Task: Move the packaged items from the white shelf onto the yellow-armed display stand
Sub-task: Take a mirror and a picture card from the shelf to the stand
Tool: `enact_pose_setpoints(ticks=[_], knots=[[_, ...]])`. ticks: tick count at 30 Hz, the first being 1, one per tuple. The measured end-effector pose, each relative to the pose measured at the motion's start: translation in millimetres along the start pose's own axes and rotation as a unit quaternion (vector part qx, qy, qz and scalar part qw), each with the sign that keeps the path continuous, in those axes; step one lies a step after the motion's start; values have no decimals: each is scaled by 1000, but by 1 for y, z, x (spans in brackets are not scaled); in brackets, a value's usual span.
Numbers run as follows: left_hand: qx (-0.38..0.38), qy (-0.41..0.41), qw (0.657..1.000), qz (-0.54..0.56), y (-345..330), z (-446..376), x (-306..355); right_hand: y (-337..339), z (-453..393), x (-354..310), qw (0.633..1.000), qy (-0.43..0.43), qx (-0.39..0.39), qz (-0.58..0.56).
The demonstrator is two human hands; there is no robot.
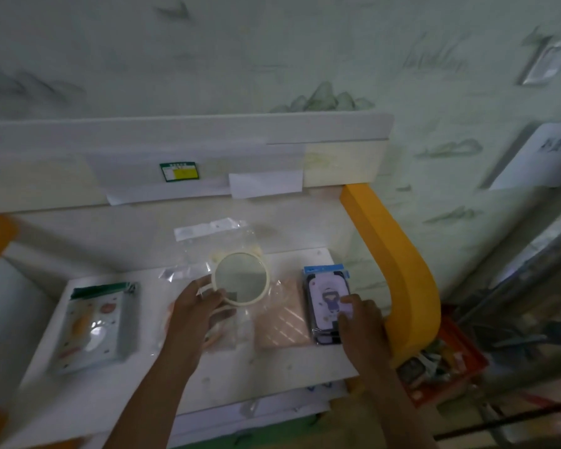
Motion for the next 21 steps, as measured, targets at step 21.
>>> enact_pose_setpoints(ticks=[21], knots=[[23,-31,999,-26,73,1,23,-1,-4,-78,981,183,66,-9]])
Point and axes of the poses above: each hand's wrist, its own z-axis away from the middle knuckle, its own y-axis out of the back of the hand, x = y × z, the point moved 2 cm from there along -z, towards the middle knuckle, and after that the axes turned 13 degrees about z, right-handed, at the moved point
